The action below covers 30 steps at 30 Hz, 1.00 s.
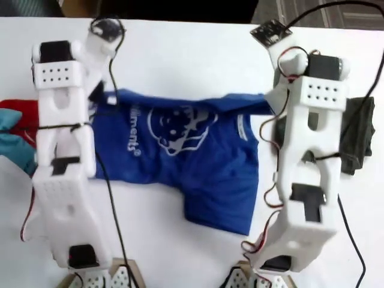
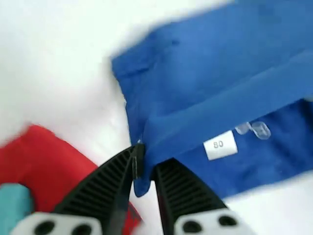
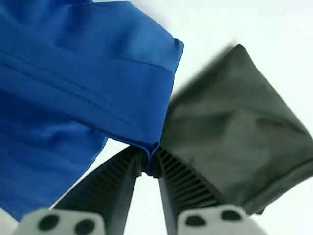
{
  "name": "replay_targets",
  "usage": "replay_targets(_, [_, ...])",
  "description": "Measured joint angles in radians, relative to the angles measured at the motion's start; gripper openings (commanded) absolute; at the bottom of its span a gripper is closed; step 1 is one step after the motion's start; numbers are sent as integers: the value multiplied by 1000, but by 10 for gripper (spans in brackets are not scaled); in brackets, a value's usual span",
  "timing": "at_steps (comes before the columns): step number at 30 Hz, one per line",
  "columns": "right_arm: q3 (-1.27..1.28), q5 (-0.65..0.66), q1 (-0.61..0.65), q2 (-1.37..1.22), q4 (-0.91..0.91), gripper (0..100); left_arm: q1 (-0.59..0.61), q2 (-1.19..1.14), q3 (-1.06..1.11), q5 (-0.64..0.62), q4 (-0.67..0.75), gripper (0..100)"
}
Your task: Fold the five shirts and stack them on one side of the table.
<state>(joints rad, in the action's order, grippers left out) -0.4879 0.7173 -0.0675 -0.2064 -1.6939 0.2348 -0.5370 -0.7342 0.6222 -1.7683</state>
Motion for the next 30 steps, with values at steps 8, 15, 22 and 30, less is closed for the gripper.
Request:
replay_targets(8, [437,68,-11,299,6,20,20,267,585,0,43,24])
replay_targets(15, [918,133,-18,638,152,20,26,315,818,-2,180,25])
replay_targets(22, [1237,186,-18,841,209,20,26,316,895,-2,216,25])
replay_targets(30, [1427,189,-18,961,296,20,29,316,993,-2,293,25])
